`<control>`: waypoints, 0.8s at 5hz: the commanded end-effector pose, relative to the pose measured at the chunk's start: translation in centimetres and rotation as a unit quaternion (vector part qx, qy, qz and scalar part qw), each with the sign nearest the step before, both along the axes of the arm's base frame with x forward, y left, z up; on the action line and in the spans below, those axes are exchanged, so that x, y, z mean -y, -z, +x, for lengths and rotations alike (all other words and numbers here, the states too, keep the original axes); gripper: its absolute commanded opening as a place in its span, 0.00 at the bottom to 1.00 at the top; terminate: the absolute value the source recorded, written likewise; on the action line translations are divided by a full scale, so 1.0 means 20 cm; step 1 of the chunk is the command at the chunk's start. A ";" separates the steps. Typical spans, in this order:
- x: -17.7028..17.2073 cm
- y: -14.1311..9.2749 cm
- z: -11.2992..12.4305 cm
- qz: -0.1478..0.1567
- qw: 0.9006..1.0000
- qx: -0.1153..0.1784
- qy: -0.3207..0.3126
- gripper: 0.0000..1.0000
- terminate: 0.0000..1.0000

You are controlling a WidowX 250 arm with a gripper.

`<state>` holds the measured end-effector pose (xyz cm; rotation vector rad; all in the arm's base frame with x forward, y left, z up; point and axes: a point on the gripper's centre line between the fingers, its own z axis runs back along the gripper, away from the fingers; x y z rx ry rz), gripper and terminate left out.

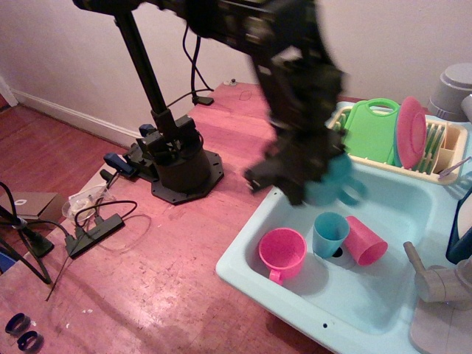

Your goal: Put cup from anywhere into sink

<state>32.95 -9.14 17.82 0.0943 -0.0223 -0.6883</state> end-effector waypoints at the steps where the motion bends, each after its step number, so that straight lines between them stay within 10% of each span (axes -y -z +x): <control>1: 0.08 0.17 0.11 -0.042 0.998 -0.036 0.021 0.00 0.00; 3: 0.10 0.32 0.04 -0.067 0.996 -0.059 0.022 0.00 0.00; 4: 0.08 0.28 0.02 -0.068 0.996 -0.058 0.019 1.00 0.00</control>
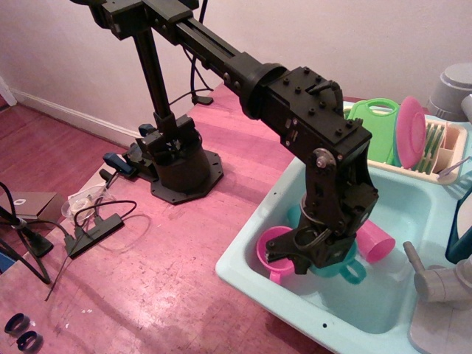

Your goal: Put cup from anywhere into sink

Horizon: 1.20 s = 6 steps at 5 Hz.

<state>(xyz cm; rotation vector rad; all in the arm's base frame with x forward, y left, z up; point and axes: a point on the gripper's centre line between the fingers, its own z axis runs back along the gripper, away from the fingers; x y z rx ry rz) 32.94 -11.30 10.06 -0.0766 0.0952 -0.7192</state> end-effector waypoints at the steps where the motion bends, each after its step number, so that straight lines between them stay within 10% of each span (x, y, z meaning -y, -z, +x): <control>1: -0.05 -0.16 0.04 -0.003 0.999 0.055 -0.001 1.00 0.00; 4: -0.21 -0.82 -0.02 0.087 0.989 0.115 -0.011 1.00 0.00; 5: -0.17 -0.70 -0.04 0.058 0.994 0.097 0.000 1.00 0.00; 6: -0.17 -0.70 -0.04 0.058 0.994 0.097 0.000 1.00 1.00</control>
